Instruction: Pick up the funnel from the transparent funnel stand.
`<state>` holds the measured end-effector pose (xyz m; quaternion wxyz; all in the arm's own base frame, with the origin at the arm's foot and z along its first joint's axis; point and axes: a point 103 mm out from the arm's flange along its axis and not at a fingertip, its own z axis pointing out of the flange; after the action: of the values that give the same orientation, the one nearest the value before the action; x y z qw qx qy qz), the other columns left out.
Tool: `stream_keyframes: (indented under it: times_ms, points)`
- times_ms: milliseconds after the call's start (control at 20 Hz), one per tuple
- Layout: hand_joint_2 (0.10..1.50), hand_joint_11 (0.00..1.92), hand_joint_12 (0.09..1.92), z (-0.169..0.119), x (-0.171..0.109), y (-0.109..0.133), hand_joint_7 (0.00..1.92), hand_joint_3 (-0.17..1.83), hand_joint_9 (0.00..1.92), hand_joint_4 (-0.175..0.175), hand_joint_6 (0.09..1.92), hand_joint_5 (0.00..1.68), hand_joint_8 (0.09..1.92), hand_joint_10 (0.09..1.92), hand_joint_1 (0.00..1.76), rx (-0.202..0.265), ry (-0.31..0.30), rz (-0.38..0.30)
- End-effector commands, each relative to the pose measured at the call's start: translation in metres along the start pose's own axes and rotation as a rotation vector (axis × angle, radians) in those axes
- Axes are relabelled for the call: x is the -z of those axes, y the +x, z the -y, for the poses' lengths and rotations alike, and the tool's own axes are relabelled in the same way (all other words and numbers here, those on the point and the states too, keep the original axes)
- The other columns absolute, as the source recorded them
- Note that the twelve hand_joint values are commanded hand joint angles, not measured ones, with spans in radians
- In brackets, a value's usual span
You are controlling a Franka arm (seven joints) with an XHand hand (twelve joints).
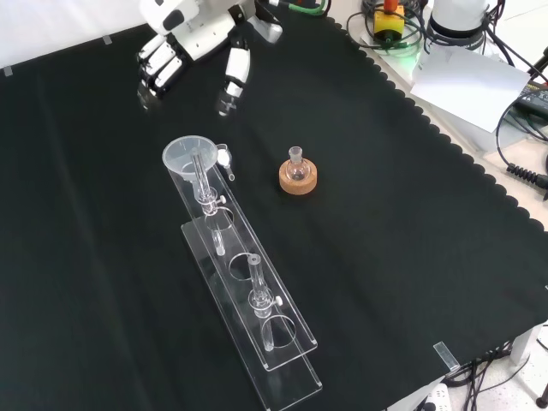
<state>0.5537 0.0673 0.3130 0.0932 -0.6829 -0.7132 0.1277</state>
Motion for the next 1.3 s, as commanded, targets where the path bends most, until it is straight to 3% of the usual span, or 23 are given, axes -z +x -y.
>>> stream_keyframes:
  times_ms: [50,300,500,650,1300]
  points:
    - [0.83,0.10,1.47,-0.010,-0.005,0.017,0.01,0.22,0.26,-0.045,0.09,0.17,0.69,0.75,0.49,0.030,0.088,0.047]
    - [0.78,0.15,1.48,-0.016,-0.001,0.022,0.00,0.24,0.27,-0.064,0.09,0.13,0.68,0.79,0.56,0.049,0.138,0.068]
    - [0.69,0.22,1.49,-0.019,0.000,0.029,0.00,0.37,0.22,-0.063,0.09,0.08,0.52,0.85,0.61,0.056,0.187,0.098]
    - [0.65,0.27,1.49,-0.021,0.000,0.034,0.00,0.44,0.22,-0.062,0.09,0.07,0.51,0.87,0.63,0.064,0.209,0.110]
    - [0.61,0.34,1.47,-0.030,-0.007,0.038,0.00,0.49,0.20,-0.063,0.09,0.01,0.48,0.87,0.63,0.055,0.188,0.117]
